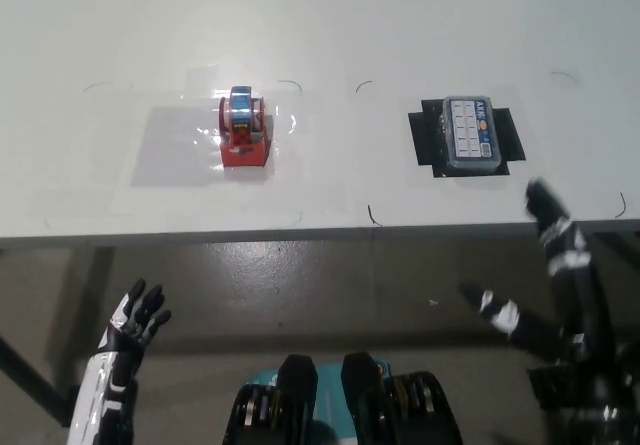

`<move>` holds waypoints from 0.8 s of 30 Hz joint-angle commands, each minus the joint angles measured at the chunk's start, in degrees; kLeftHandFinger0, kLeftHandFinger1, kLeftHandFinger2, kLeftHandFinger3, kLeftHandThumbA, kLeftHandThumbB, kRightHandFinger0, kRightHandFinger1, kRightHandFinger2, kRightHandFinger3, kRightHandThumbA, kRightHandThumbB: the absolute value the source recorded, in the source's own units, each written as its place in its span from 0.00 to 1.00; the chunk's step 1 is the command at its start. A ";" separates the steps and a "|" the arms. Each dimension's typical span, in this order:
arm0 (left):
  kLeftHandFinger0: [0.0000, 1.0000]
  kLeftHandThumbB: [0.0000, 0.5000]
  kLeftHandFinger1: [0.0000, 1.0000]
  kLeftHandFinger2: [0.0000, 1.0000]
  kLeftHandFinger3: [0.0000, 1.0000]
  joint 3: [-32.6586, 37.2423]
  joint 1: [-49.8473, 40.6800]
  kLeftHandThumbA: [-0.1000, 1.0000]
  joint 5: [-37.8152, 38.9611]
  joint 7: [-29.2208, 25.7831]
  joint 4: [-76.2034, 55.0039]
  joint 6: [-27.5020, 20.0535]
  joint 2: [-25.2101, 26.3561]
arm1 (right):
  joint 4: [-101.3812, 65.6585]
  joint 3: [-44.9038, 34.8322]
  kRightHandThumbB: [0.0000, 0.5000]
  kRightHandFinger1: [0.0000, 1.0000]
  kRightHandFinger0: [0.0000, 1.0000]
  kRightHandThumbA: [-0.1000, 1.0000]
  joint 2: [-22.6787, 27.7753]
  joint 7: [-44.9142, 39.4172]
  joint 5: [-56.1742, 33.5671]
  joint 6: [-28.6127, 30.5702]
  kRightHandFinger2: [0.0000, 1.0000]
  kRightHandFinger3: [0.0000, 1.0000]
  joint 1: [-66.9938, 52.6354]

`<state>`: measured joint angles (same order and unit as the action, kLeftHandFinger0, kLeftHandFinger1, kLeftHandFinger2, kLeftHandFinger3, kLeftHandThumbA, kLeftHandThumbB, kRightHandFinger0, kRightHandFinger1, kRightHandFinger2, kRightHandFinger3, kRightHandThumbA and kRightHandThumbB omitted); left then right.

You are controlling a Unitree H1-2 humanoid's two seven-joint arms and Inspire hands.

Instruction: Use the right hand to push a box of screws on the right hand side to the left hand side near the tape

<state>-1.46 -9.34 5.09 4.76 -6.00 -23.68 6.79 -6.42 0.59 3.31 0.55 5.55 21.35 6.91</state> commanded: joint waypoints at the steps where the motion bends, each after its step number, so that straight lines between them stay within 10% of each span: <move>1: 1.00 0.36 1.00 1.00 1.00 -0.66 -0.67 0.94 1.12 0.80 -2.44 -3.24 0.74 | 0.95 -2.50 0.54 1.00 1.00 0.96 1.26 2.33 2.64 0.63 1.00 1.00 6.81; 10: 1.00 0.38 1.00 1.00 1.00 -0.96 -0.81 0.96 0.41 1.22 -3.44 -3.24 1.35 | 13.82 -5.40 0.34 1.00 1.00 0.98 3.64 2.55 0.20 -2.38 1.00 1.00 20.75; 17: 1.00 0.37 1.00 1.00 1.00 -0.40 -1.89 0.96 1.41 2.05 -4.79 -2.52 2.16 | 34.37 -7.18 0.55 1.00 1.00 1.00 5.11 3.10 -1.52 -2.37 1.00 1.00 34.67; 24: 1.00 0.30 1.00 1.00 1.00 -0.11 -2.67 0.92 1.19 2.76 -4.61 -3.21 2.50 | 59.54 -7.78 0.50 1.00 1.00 1.00 7.52 5.20 -1.46 2.80 1.00 1.00 47.42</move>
<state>-1.98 -11.16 5.71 6.17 -8.63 -24.60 8.19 42.70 -6.43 8.42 3.13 5.33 19.48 45.73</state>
